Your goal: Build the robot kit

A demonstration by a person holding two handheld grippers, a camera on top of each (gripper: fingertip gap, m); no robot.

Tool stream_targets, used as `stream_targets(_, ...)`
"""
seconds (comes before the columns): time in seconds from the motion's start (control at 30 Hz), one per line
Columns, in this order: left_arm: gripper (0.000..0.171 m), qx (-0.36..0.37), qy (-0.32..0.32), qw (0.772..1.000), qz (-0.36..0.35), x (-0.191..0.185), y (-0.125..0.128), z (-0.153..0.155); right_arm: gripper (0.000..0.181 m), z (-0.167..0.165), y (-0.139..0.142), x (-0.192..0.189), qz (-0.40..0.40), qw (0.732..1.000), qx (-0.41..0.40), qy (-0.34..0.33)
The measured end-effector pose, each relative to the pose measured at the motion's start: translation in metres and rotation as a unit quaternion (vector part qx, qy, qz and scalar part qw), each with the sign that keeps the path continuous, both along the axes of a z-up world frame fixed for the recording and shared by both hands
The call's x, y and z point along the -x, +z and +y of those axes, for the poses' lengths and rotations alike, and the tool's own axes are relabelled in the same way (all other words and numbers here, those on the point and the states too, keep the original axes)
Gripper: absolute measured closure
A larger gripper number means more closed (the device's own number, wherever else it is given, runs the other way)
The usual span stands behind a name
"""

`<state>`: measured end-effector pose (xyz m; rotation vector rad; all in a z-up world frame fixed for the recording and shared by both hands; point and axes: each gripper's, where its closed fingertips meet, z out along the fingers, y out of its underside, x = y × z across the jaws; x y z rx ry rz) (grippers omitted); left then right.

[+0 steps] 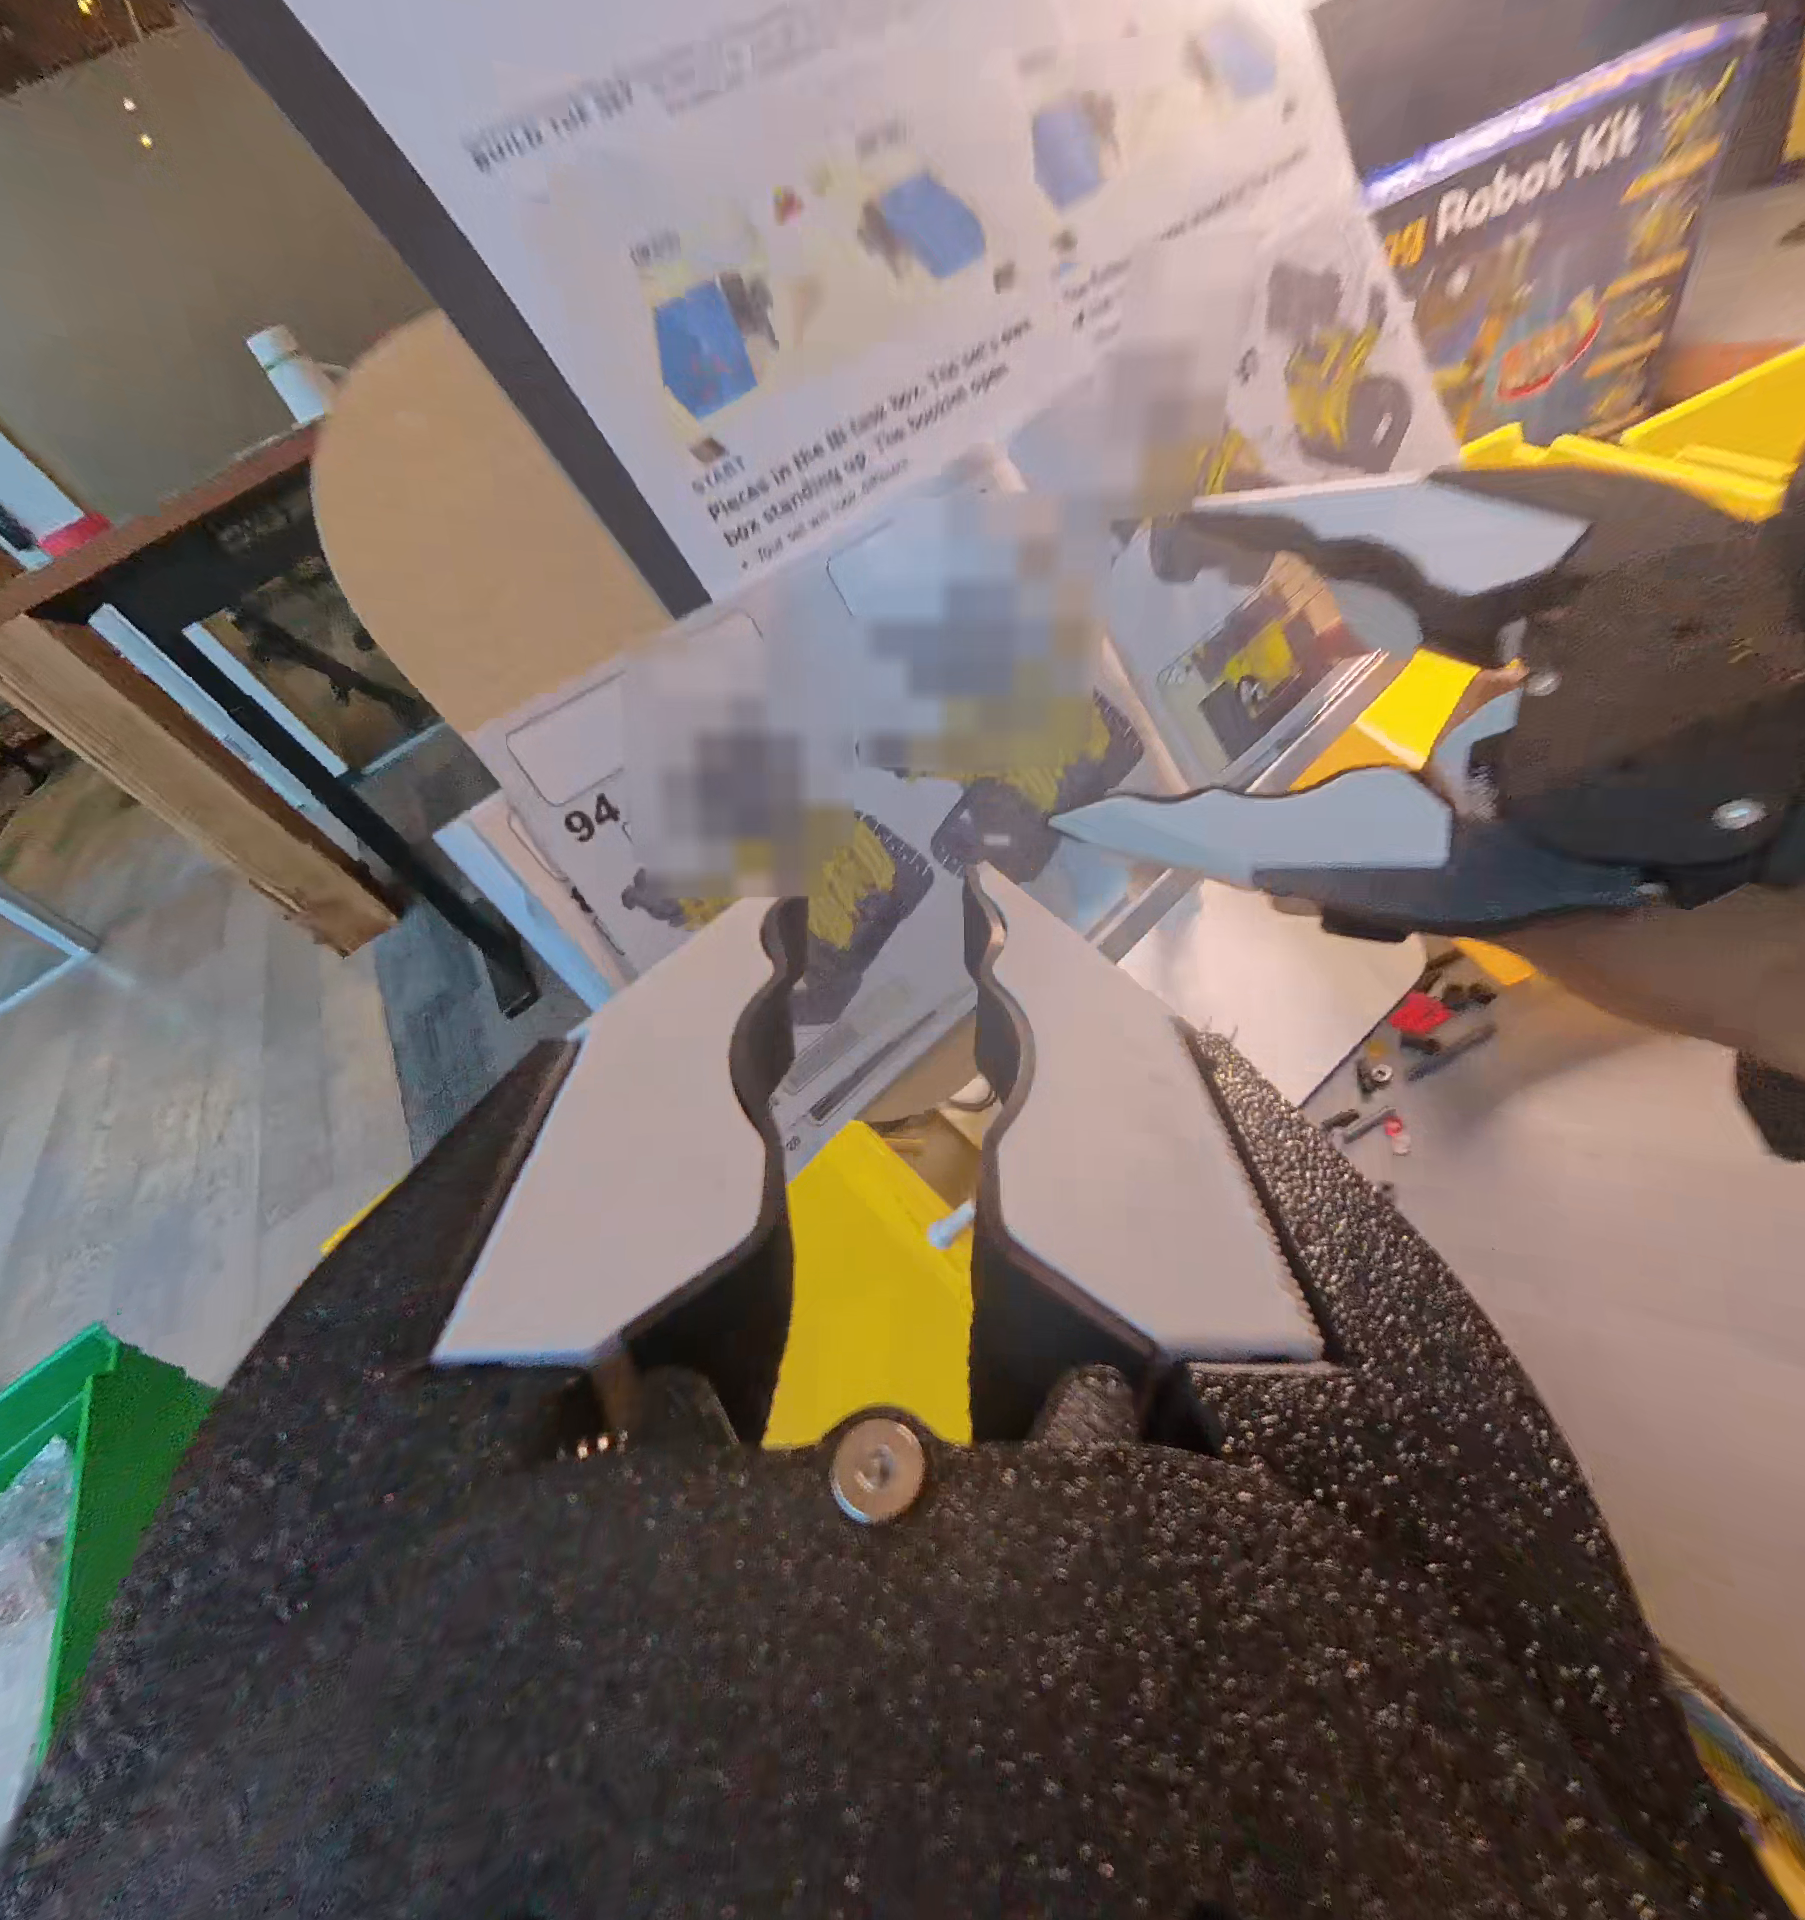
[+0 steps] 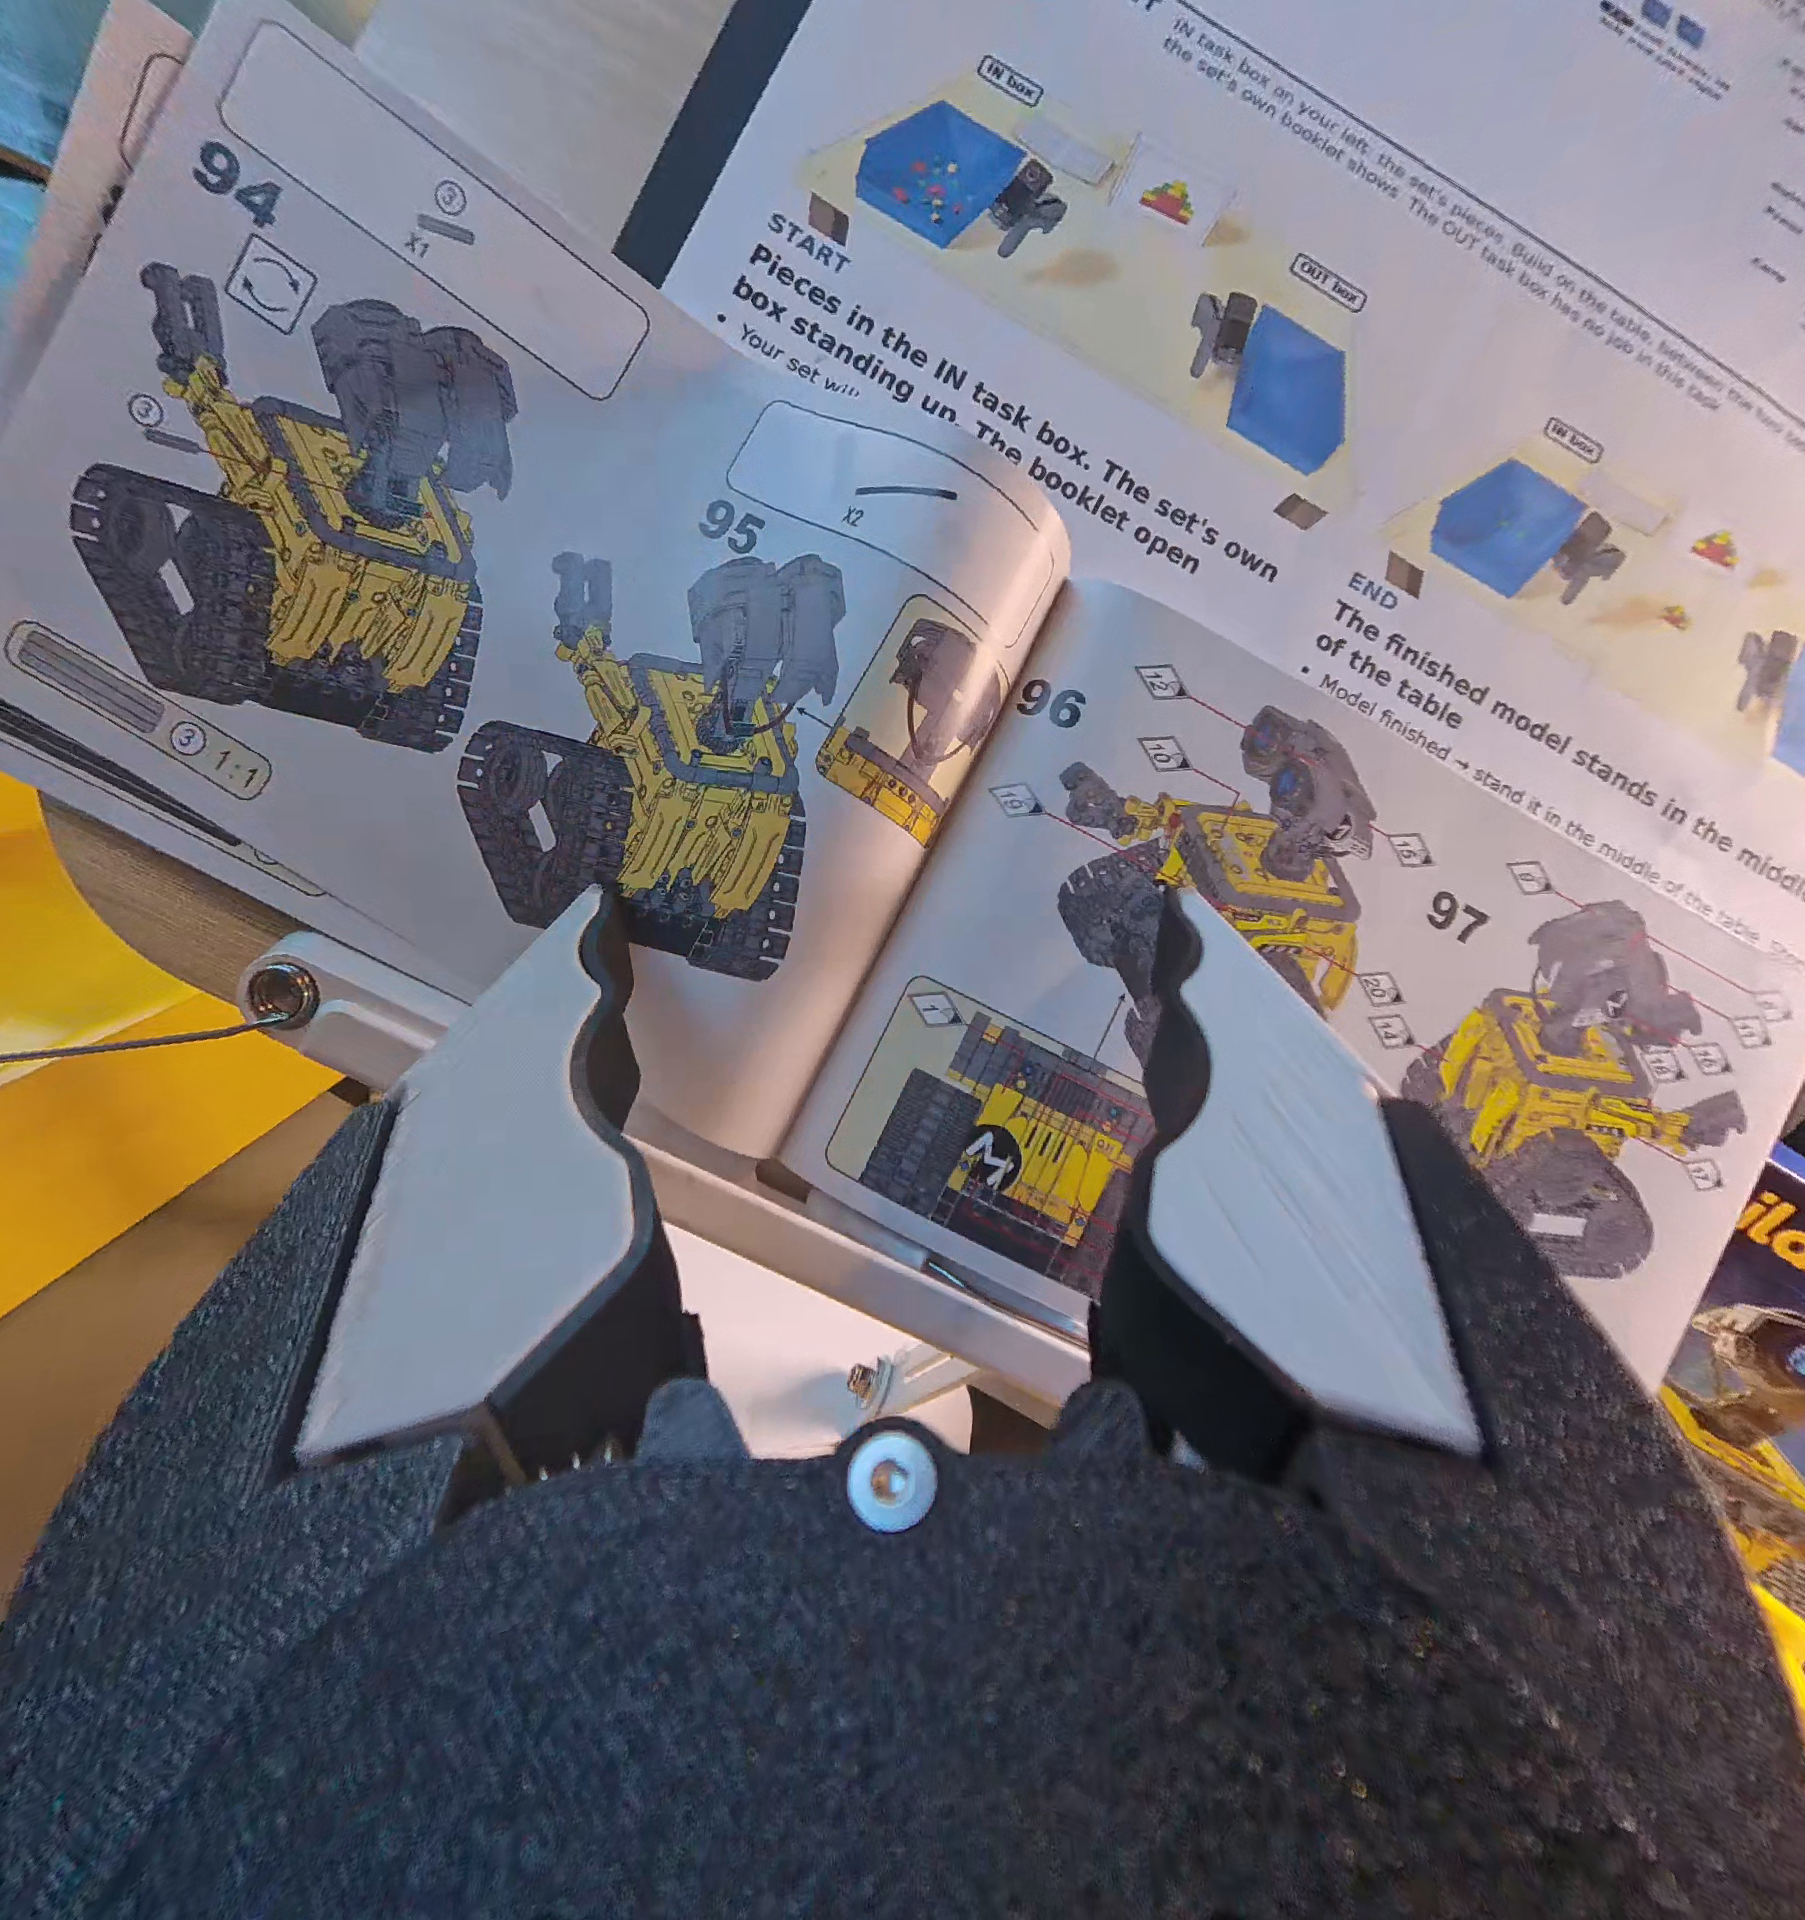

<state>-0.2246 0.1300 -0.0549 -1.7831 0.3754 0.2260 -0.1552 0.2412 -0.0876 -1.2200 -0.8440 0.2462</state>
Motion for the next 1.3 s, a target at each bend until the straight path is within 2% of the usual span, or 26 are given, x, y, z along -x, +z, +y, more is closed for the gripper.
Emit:
stream_targets(0.13,0.139,0.063,0.039,0.997,0.012,0.035,-0.039,0.024,0.076,-0.002,-0.003,0.003,-0.019,0.999,0.015,0.023)
stream_targets(0.2,0.138,0.076,0.048,0.996,0.013,0.044,-0.049,0.027,0.078,-0.006,-0.001,0.001,-0.025,0.998,0.019,0.051)
stream_targets(0.43,0.143,0.059,0.046,0.997,0.026,0.047,-0.049,0.027,0.091,0.001,0.009,-0.019,-0.010,0.996,0.012,0.083)
stream_targets(0.63,0.142,0.052,0.046,0.997,0.033,0.047,-0.049,0.027,0.091,0.010,0.001,-0.026,-0.010,0.997,0.006,0.071)
stream_targets(0.77,0.142,0.049,0.044,0.997,0.030,0.046,-0.049,0.027,0.098,0.015,0.001,-0.036,0.001,0.998,0.007,0.062)
stream_targets(0.97,0.143,0.045,0.040,0.998,0.033,0.044,-0.050,0.028,0.088,0.030,-0.003,-0.049,-0.013,1.000,0.001,0.026)
stream_targets(1.3,0.142,0.034,0.021,0.998,0.042,0.037,-0.051,0.031,0.087,0.037,-0.004,-0.061,-0.010,1.000,0.007,0.001)
